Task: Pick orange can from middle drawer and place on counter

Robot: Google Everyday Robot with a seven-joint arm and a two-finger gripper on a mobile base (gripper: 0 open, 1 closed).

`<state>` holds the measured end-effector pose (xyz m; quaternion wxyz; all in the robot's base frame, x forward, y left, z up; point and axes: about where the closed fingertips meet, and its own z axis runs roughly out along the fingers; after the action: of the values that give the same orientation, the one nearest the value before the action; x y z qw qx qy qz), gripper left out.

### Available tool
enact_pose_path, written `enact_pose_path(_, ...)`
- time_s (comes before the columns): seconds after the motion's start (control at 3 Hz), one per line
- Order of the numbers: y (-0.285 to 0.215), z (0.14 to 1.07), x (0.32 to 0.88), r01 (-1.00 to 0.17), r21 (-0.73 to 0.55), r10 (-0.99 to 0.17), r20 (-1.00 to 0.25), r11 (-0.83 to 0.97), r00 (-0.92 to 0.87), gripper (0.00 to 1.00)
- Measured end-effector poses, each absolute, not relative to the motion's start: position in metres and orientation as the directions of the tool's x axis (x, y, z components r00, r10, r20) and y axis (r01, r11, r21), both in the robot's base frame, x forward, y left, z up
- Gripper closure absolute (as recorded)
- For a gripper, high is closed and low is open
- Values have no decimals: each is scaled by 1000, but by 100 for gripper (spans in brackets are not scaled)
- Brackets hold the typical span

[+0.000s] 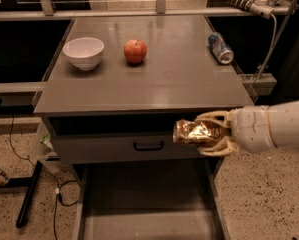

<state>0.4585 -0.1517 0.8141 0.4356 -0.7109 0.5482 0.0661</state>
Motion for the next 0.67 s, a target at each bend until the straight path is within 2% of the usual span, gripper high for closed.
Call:
enact_pose_path(0.33, -133, 865, 496, -818, -571, -720, -537, -73, 439, 100)
enact_pose_path(0.67, -133, 879, 552, -857, -511, -728, -564, -64, 390, 100)
